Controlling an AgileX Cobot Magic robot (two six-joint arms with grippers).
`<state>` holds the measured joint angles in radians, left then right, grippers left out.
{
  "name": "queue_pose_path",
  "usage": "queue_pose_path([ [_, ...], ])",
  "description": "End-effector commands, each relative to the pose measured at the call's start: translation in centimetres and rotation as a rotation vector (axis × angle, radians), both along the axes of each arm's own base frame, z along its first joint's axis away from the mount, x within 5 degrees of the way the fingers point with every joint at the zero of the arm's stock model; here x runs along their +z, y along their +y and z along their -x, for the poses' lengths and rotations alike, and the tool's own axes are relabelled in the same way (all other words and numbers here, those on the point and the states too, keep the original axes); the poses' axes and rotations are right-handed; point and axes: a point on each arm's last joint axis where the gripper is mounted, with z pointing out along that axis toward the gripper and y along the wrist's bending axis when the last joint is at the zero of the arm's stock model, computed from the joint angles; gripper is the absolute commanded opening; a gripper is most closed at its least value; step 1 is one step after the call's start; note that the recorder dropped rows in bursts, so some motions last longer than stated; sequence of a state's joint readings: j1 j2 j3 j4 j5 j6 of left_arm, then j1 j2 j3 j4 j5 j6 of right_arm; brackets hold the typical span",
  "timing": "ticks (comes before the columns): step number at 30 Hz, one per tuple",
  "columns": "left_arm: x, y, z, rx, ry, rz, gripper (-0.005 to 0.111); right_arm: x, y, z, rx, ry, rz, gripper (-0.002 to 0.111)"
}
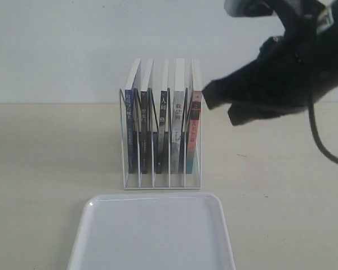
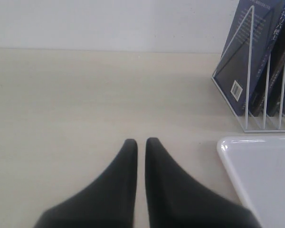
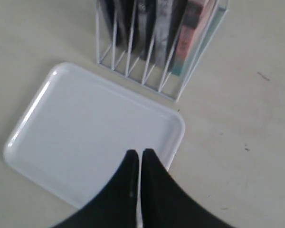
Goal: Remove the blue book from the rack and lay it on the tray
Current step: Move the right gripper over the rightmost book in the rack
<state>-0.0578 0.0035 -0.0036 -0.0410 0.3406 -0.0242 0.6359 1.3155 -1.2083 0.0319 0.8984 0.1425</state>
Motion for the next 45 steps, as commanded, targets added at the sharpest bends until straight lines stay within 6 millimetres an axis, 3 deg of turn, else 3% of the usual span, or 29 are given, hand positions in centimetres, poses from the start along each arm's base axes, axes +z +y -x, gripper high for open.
queue_pose_path([
  [1, -0.1, 0.0, 0.0, 0.006, -0.004, 0.007, 0.006, 2.1, 1.6, -2.8, -0.053, -0.001, 0.030, 0.002],
  [4, -0.1, 0.0, 0.0, 0.006, -0.004, 0.007, 0.006, 3.1, 3.1, -4.8, -0.056, -0.011, 0.020, 0.011],
  [8, -0.1, 0.0, 0.0, 0.006, -0.004, 0.007, 0.006, 2.4, 4.7, -7.8, -0.100, -0.031, 0.030, 0.037],
  [10, -0.1, 0.0, 0.0, 0.006, -0.004, 0.007, 0.006, 1.8, 5.4, -9.1, -0.125, -0.039, 0.040, 0.044],
  [18, -0.1, 0.0, 0.0, 0.006, -0.004, 0.007, 0.006, 0.0, 6.4, -13.7, -0.235, -0.093, 0.113, 0.044],
  [25, -0.1, 0.0, 0.0, 0.006, -0.004, 0.007, 0.006, -1.6, 4.6, -16.9, -0.273, -0.041, 0.030, 0.044],
  [45, -0.1, 0.0, 0.0, 0.006, -0.004, 0.007, 0.006, -5.2, 5.7, -19.0, -0.236, 0.017, -0.032, 0.044],
])
